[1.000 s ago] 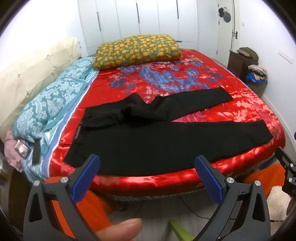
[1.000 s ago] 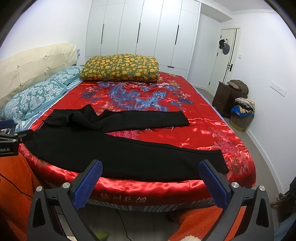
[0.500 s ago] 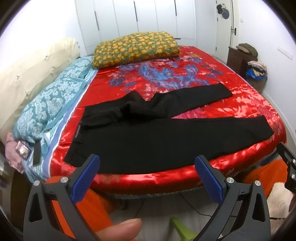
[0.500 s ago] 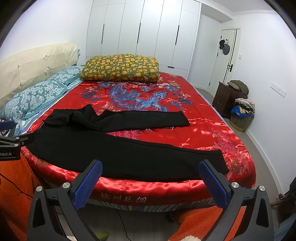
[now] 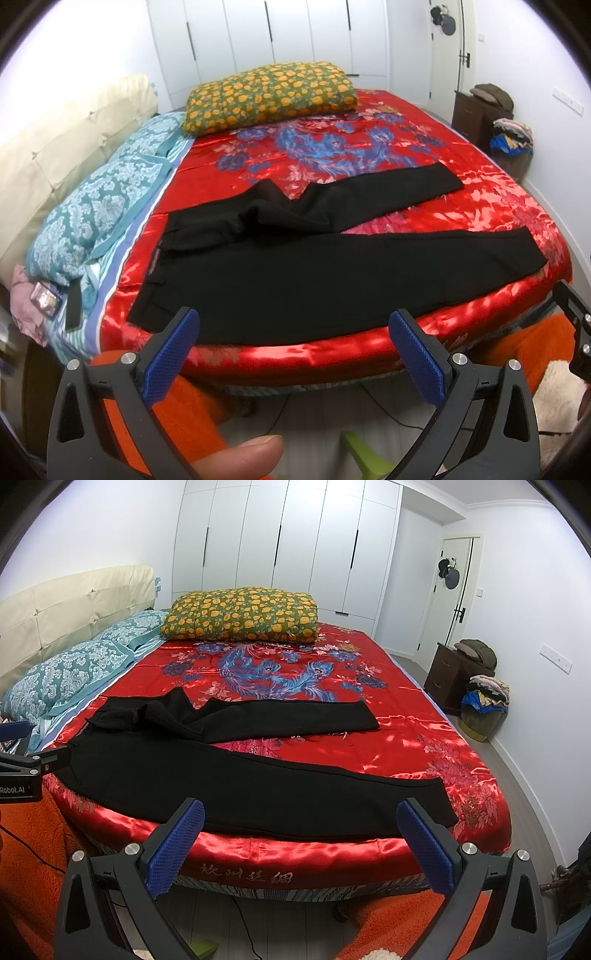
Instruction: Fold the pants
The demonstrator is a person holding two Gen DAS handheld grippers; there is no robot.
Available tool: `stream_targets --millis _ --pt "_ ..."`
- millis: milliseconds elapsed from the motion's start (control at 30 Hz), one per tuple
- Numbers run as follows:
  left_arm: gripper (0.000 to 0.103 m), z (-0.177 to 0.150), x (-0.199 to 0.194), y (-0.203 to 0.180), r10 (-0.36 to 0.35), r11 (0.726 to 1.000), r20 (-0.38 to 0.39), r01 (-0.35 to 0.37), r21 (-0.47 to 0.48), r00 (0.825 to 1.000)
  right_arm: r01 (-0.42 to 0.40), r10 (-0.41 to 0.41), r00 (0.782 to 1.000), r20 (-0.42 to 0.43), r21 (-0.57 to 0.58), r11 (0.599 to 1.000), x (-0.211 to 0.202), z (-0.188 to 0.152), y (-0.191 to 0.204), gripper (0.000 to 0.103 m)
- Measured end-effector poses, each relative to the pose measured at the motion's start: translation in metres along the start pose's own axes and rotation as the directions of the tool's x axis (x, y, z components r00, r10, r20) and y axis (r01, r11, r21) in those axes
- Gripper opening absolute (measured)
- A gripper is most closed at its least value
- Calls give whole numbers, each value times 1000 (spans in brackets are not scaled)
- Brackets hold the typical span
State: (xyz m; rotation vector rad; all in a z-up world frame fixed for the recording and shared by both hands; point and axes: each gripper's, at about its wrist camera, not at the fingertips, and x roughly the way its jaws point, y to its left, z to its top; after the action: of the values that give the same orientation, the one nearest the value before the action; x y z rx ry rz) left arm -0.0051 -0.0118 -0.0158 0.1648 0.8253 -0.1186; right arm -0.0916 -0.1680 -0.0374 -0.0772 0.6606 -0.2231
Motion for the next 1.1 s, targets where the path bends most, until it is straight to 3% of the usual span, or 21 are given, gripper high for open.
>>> stream_targets --millis 567,767,1100 --pt "102 -4 4 -2 0 1000 -4 0 3 1000 -14 13 1000 -18 -15 1000 4 -4 7 103" --pt "102 -5 13 -10 0 999 -40 2 34 999 -43 43 999 -14 -34 999 7 -5 12 103" --pt "102 -8 42 -7 26 999 -135 -22 28 991 -58 61 997 -42 73 996 34 -7 -22 103"
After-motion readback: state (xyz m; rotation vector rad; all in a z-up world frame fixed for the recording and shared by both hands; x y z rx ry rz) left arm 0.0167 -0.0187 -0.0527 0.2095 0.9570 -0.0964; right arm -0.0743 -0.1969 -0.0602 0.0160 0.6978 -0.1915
